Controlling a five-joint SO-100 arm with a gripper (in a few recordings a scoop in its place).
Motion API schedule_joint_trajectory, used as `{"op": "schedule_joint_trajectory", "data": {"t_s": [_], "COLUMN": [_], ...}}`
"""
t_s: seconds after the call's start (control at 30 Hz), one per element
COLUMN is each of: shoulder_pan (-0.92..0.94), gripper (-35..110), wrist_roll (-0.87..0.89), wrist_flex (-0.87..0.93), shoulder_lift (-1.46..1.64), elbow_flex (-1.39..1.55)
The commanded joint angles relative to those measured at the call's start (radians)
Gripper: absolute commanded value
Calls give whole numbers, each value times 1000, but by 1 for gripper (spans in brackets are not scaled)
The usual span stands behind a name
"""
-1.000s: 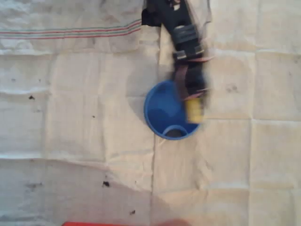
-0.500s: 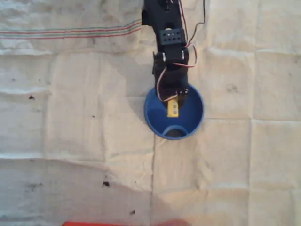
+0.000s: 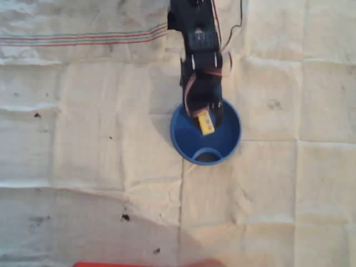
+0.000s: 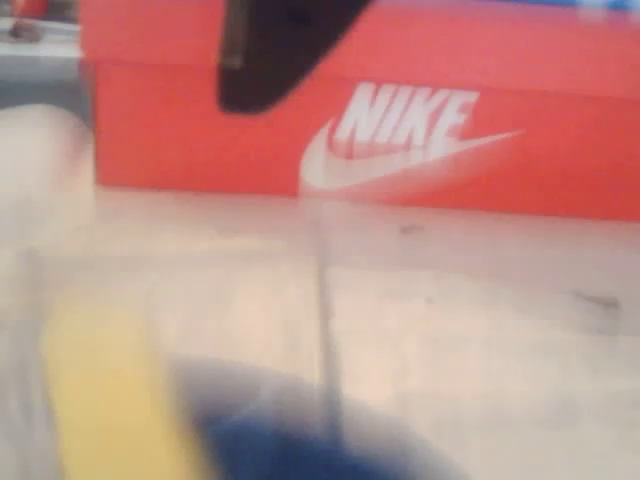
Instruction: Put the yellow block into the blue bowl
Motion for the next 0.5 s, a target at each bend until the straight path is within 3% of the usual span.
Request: {"op": "schedule_joint_trajectory", "data": {"t_s": [0.0, 0.2, 0.47], "shoulder_pan": [-77, -176, -344], "gripper": [2, 1, 0], "wrist_roll": [31, 183, 601], "wrist_flex": [-2, 86, 146], "shoulder_lift": [187, 321, 591], "elbow_flex": [-17, 31, 192]}}
